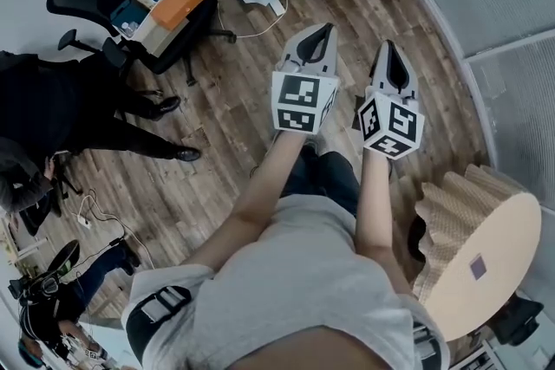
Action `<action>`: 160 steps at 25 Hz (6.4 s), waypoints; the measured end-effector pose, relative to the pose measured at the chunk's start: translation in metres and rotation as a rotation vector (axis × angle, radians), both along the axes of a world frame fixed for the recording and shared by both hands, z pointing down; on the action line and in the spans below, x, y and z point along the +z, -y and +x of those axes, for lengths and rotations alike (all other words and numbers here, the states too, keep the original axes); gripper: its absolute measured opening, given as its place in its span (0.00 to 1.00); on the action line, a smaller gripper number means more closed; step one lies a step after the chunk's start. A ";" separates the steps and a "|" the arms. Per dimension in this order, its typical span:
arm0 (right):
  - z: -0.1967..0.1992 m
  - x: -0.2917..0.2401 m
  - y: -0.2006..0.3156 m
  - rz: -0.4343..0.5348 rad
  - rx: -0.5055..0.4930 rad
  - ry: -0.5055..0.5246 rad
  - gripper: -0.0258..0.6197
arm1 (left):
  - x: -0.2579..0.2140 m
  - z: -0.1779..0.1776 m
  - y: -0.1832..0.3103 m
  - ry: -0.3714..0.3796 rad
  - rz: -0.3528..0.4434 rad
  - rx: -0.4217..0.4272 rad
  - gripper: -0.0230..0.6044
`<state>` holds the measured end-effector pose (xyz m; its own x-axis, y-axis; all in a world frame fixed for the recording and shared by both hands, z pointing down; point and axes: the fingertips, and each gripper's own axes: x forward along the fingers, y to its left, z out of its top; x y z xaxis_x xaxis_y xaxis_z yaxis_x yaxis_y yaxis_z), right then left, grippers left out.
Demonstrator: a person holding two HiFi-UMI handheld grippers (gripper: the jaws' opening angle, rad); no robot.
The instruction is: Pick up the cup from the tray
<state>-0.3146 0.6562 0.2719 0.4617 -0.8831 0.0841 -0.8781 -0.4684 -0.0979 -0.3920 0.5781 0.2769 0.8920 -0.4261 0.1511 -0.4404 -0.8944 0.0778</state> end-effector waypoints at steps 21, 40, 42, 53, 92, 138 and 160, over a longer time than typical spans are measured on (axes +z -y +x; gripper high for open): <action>0.145 0.009 0.131 -0.008 -0.076 0.017 0.05 | 0.006 0.129 0.130 0.011 0.007 -0.101 0.05; 0.264 0.023 0.231 -0.022 -0.161 0.055 0.05 | 0.020 0.252 0.219 0.053 0.002 -0.178 0.05; 0.269 0.024 0.239 -0.025 -0.164 0.052 0.05 | 0.021 0.261 0.227 0.056 -0.001 -0.176 0.05; 0.314 0.030 0.315 -0.029 -0.158 0.055 0.05 | 0.026 0.306 0.303 0.044 -0.008 -0.173 0.05; 0.459 0.036 0.639 -0.079 -0.219 0.044 0.05 | 0.033 0.455 0.611 0.037 -0.053 -0.207 0.05; 0.572 0.137 0.917 -0.322 -0.517 0.091 0.05 | 0.102 0.571 0.824 0.138 -0.168 -0.417 0.05; 0.572 0.199 0.975 -0.449 -0.482 0.111 0.22 | 0.139 0.567 0.836 0.144 -0.254 -0.357 0.05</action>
<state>0.2570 -0.3183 0.4704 -0.0085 -0.8564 0.5162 -0.9953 -0.0424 -0.0868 0.1754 -0.2576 0.4157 0.6587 -0.6361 0.4019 -0.7396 -0.6457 0.1901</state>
